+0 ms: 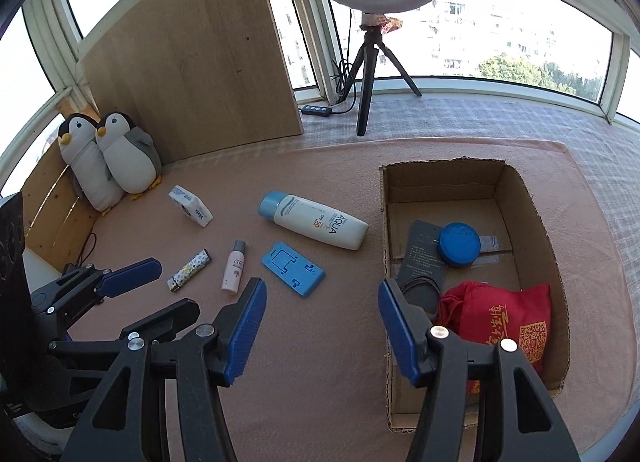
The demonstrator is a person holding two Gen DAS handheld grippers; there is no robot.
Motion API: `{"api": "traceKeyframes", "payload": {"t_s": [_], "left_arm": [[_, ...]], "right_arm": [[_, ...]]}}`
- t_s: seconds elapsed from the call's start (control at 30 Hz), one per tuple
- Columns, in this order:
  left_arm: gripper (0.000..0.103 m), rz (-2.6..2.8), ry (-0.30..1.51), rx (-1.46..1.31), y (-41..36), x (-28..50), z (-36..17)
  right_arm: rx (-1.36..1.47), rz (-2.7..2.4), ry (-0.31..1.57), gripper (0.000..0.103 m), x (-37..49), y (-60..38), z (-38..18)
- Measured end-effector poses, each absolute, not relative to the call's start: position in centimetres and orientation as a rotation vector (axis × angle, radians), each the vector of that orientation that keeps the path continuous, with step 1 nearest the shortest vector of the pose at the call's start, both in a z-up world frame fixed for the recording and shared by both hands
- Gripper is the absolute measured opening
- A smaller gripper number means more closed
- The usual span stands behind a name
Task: Organize objects
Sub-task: 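Move the right tool toward the blue phone stand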
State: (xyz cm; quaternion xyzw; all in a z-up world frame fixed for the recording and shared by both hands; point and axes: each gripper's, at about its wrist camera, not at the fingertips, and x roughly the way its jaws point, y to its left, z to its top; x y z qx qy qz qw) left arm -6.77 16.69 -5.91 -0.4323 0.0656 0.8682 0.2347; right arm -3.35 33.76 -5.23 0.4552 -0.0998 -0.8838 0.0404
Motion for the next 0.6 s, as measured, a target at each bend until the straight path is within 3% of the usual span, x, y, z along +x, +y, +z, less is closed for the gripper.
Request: {"api": "traceKeyframes", "payload": {"t_s": [0.6], "left_arm": [[0.063, 2.463, 0.139, -1.282, 8.0, -5.6, -7.6]], "right_arm": [[1.399, -2.731, -0.253, 0.054, -2.2, 29.2, -5.7]]}}
